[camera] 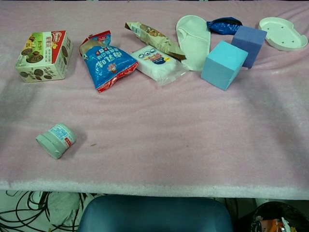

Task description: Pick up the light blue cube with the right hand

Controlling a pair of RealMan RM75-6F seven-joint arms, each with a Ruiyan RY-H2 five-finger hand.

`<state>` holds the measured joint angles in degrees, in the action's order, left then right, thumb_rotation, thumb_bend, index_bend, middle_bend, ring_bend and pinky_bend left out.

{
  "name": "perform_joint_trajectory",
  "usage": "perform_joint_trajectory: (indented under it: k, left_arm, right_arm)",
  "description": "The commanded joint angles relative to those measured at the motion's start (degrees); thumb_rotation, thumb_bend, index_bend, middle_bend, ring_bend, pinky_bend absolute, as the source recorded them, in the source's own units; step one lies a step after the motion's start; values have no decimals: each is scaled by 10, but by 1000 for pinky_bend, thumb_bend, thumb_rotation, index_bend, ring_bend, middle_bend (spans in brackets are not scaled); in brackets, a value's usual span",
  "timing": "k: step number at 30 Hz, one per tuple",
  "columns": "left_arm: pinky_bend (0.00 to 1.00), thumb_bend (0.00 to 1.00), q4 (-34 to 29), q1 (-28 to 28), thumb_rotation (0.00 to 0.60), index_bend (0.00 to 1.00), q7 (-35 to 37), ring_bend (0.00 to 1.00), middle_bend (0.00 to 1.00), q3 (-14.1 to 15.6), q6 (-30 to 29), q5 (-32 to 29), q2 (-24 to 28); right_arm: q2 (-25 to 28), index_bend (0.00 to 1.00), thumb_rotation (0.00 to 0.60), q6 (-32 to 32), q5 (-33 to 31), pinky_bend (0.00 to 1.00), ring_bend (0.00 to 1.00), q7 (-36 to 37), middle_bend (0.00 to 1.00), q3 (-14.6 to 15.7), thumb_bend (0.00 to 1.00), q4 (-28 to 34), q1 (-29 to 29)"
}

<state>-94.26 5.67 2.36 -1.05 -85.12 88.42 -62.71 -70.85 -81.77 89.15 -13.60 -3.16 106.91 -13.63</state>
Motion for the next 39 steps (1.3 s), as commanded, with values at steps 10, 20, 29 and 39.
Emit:
perform_joint_trajectory:
  k: [10,20,29,39]
  left_arm:
    - [0,0,-1,3,600,0,19,0,0,-1,9,-4,6]
    - [0,0,-1,5,600,0,35,0,0,-1,14,-7,10]
    - [0,0,-3,7,600,0,38,0,0,-1,19,-10,11]
    - [0,0,-6,8,600,0,39,0,0,-2,23,-14,12]
  right_arm:
    - [-179,0,600,118,-225,227,0,-202,0,-120,0,2,-150]
    - [-267,0,600,128,-259,219,0,-259,0,-127,0,-120,-211]
    - [-289,0,600,139,-278,213,0,-256,0,-130,0,-186,-231]
    - [-296,1,600,154,-313,217,10,-251,11,-121,23,-237,-233]
